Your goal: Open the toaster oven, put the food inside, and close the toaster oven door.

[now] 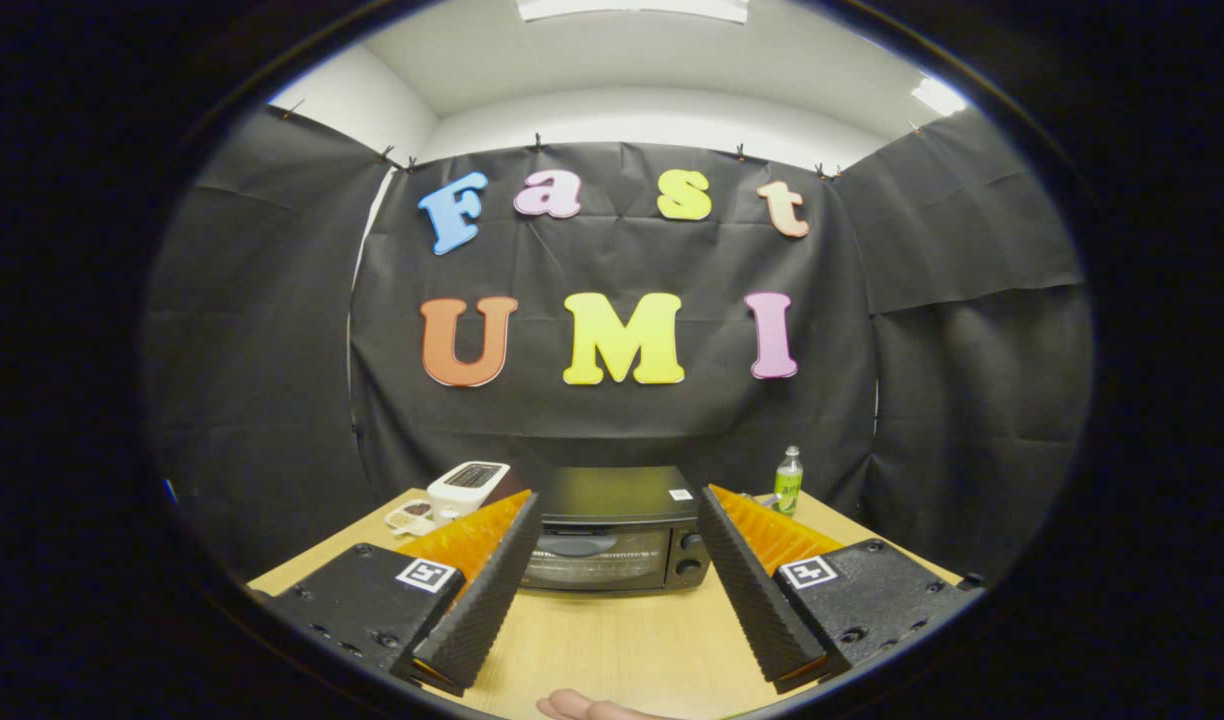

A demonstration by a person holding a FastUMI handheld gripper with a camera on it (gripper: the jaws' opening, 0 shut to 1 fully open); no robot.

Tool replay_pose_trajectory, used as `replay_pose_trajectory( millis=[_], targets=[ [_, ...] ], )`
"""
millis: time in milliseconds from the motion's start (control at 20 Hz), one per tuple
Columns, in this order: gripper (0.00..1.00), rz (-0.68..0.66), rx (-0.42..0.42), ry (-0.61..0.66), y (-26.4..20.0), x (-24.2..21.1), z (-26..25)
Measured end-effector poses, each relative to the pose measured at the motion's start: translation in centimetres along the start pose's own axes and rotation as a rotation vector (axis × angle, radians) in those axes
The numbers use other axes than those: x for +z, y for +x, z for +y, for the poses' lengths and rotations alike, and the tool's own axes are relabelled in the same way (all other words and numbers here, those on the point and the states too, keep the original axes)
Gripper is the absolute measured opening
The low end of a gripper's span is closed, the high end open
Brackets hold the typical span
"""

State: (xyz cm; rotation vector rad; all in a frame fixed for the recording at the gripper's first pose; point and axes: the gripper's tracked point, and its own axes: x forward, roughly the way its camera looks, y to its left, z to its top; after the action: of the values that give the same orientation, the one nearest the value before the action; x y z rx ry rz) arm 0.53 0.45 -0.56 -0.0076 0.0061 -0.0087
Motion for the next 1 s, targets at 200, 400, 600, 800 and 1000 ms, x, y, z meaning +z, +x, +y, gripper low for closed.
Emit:
replay_pose_trajectory(
  millis=[200,400,600,800,1000],
  targets=[
    [1.00,0.005,-0.010,0.008,1.5,-0.8,-0.3],
    [1.00,0.040,-0.019,-0.004,5.0,-3.6,-0.9],
    [1.00,0.067,-0.011,0.011,9.4,-6.4,-1.2],
    [1.00,0.092,0.043,0.030,13.4,-9.5,-0.5],
    [1.00,0.124,0.027,0.053,17.3,-12.1,-0.7]
  ],
)
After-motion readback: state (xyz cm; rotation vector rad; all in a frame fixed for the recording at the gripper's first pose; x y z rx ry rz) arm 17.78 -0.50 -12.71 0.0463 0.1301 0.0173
